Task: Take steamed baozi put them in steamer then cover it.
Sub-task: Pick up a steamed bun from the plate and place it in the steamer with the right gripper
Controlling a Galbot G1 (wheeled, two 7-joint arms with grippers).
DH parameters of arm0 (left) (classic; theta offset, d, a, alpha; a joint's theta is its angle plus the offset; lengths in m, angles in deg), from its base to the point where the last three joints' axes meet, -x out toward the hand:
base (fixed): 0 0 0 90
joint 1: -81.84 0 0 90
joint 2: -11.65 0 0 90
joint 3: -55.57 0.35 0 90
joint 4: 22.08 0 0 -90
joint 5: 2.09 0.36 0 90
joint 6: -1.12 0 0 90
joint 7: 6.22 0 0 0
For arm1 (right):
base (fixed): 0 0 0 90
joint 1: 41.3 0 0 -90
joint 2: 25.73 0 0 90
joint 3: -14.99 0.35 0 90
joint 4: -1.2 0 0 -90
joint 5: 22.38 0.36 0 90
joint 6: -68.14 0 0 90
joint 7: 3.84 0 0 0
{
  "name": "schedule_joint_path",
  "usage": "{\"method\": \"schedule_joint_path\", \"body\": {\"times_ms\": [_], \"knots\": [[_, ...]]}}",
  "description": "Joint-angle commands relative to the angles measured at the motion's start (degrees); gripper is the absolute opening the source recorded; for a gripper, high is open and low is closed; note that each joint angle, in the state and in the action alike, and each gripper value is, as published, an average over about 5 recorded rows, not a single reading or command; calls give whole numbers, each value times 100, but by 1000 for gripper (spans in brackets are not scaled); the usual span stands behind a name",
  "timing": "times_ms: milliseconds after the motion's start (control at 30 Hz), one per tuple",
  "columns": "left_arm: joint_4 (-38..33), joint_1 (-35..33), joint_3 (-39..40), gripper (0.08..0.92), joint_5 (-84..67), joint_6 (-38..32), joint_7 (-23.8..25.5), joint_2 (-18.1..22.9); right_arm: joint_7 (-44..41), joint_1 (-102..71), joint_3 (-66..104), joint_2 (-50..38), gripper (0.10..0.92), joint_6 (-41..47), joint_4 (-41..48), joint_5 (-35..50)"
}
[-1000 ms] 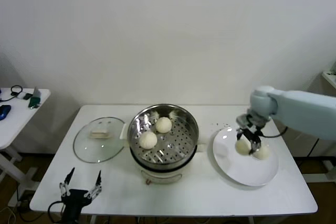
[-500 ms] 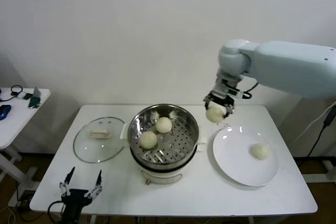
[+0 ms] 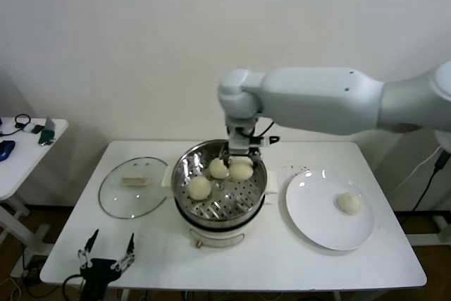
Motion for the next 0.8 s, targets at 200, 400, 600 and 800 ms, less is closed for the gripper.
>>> {"method": "schedule_joint_path", "body": {"times_ms": [200, 400, 600, 800], "knots": [[90, 8, -31, 823, -85, 2, 6, -81, -80, -972, 52, 909, 721, -319, 315, -329], [166, 9, -28, 823, -93, -30, 4, -72, -99, -976, 45, 868, 721, -317, 319, -324], [191, 29, -25, 823, -91, -27, 5, -66, -107, -948, 62, 750, 733, -160, 230, -325], [216, 45, -14, 823, -80, -30, 4, -55, -205, -808, 141, 631, 816, -88, 183, -225]]}}
